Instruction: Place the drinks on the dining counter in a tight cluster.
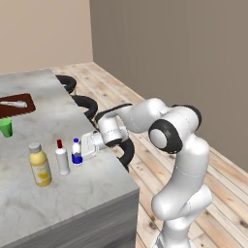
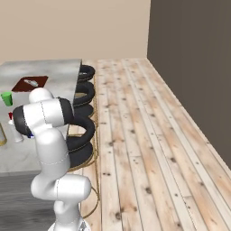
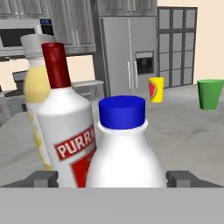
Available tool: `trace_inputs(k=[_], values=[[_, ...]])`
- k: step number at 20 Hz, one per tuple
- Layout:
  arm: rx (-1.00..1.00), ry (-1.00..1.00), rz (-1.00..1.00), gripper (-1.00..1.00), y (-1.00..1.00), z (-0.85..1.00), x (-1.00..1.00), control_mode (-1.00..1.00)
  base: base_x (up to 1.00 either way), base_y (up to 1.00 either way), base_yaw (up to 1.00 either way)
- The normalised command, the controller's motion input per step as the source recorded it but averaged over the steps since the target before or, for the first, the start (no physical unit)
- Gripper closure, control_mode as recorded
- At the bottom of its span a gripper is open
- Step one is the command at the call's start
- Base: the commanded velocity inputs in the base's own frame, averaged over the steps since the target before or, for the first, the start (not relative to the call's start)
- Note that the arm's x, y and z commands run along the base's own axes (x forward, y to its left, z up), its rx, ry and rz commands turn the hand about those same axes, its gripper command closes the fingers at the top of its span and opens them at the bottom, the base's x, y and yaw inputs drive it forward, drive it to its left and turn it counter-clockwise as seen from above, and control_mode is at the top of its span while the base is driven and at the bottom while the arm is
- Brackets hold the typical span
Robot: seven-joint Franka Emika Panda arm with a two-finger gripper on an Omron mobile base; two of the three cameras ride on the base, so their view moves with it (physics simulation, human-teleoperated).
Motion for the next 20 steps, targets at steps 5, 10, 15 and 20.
trace_inputs(k=[5, 10, 15, 20], values=[[0.00, 0.00, 0.00, -1.00, -0.10, 0.11, -0.01, -1.00, 0.00, 0.00, 0.00], [0.00, -0.02, 0.00, -1.00, -0.04, 0.25, -0.02, -1.00, 0.00, 0.00, 0.00], [0.00, -0.03, 0.00, -1.00, -0.02, 0.20, -0.04, -1.00, 0.00, 0.00, 0.00], [0.00, -0.04, 0.00, -1.00, -0.03, 0.17, -0.06, -1.00, 0.00, 0.00, 0.00]])
